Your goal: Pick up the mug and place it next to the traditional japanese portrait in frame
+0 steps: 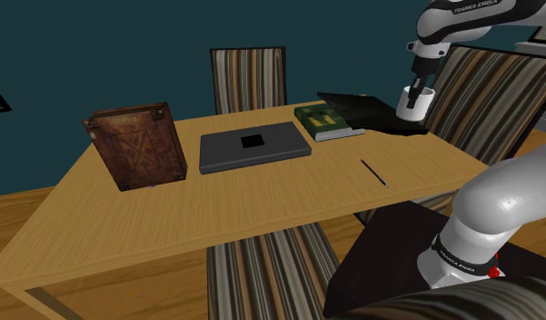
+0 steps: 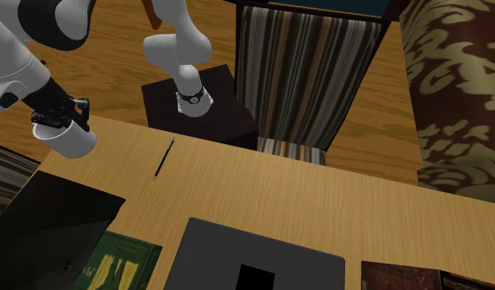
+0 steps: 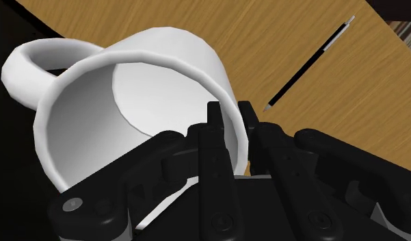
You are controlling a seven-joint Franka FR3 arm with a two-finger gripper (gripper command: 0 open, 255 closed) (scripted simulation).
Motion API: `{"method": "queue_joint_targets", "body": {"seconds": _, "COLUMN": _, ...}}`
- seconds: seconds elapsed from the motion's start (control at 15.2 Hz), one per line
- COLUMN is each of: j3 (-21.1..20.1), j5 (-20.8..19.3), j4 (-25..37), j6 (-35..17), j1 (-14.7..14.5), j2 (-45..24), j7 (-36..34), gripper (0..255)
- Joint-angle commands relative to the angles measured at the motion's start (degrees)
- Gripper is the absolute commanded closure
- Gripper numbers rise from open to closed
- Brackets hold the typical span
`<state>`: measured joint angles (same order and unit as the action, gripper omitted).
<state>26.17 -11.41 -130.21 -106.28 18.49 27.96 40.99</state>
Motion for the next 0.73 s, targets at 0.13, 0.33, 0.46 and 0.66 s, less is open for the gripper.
{"method": "queue_joint_targets", "body": {"seconds": 0.13, "j3": 3.1, "j5": -0.4, "j4": 0.7, "j6": -2.0, "j1": 0.6, "j2": -2.3, "j7": 3.4, "gripper": 255}}
{"method": "queue_joint_targets", "body": {"seconds": 0.33, "j3": 3.5, "j5": -0.5, "j4": -1.4, "j6": -4.3, "j1": 0.6, "j2": -2.6, "j7": 3.5, "gripper": 255}}
{"method": "queue_joint_targets", "body": {"seconds": 0.46, "j3": 3.8, "j5": -0.6, "j4": -2.6, "j6": -5.9, "j1": 0.7, "j2": -2.9, "j7": 3.5, "gripper": 255}}
{"method": "queue_joint_targets", "body": {"seconds": 0.66, "j3": 4.3, "j5": -0.7, "j4": -4.5, "j6": -8.3, "j1": 0.7, "j2": -3.5, "j7": 3.6, "gripper": 255}}
